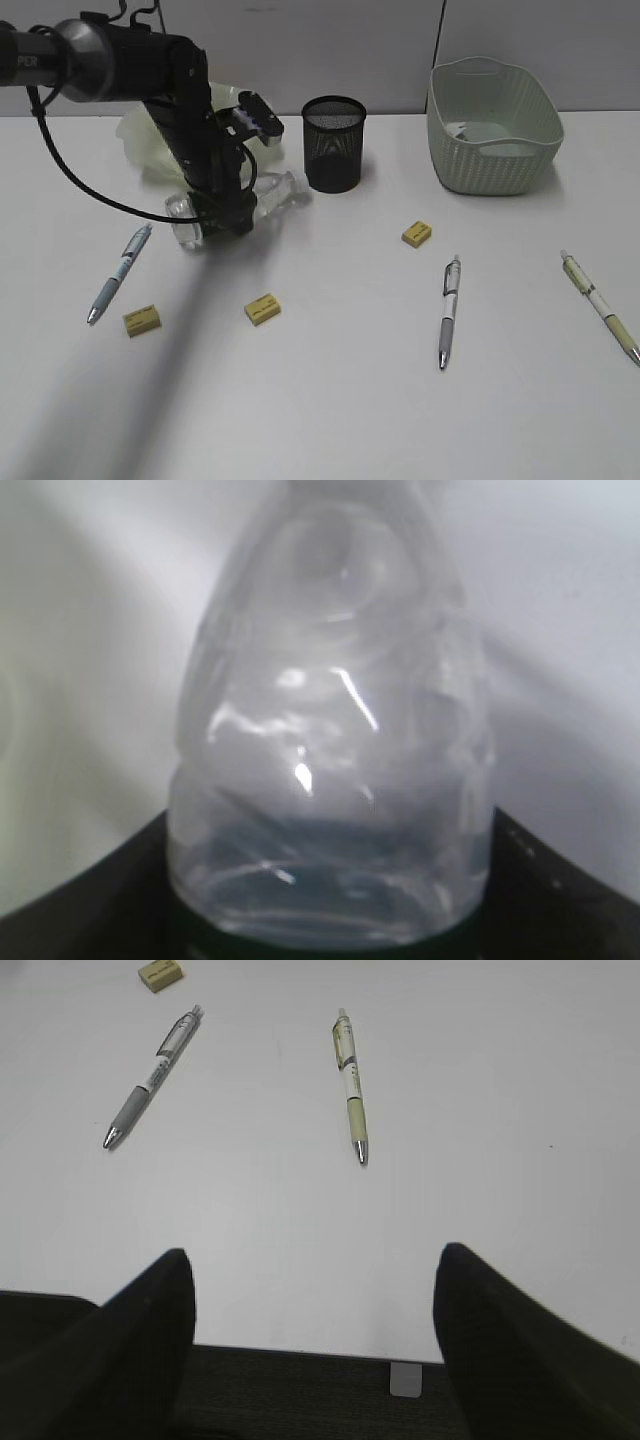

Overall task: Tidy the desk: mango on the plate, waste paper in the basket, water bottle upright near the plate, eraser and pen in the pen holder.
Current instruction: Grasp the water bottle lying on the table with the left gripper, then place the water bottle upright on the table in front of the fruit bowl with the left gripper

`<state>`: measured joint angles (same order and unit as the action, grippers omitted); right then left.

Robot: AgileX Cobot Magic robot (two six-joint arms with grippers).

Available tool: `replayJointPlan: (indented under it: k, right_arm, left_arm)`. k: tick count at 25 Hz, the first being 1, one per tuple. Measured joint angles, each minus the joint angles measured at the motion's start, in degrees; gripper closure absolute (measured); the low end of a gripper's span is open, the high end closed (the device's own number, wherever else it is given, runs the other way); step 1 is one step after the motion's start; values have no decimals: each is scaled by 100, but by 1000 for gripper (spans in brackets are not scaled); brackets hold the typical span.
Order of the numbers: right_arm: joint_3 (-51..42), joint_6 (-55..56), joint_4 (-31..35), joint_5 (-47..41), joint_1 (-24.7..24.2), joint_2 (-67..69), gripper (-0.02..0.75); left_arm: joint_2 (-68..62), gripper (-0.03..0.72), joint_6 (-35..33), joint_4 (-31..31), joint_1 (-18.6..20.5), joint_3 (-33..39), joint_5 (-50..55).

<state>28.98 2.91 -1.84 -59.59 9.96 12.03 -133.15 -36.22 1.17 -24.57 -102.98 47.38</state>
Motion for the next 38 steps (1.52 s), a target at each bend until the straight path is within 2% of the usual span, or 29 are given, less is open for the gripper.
replayJointPlan:
  k: [5,10,17,26,31,34,38]
  right_arm:
    - [0,0,0,0,0,0,155]
    - [0,0,0,0,0,0,155]
    - [0,-5,0,0,0,0,155]
    - [0,-5,0,0,0,0,155]
    - [0,-5,0,0,0,0,155]
    - [0,-5,0,0,0,0,155]
    - [0,-5,0,0,0,0,155]
  left_arm:
    - [-34,108,0,0,0,0,4]
    - [-34,201,0,22,0,0,9]
    - [-10,200,0,248,0,0,164]
    - [626,202,0,1148,0,6,1049]
    - [1051,202,319,1410,0,6,1435]
    - [1329,202,567,1490,44,117,1563]
    - [1816,202,681,1778,251,658,1521]
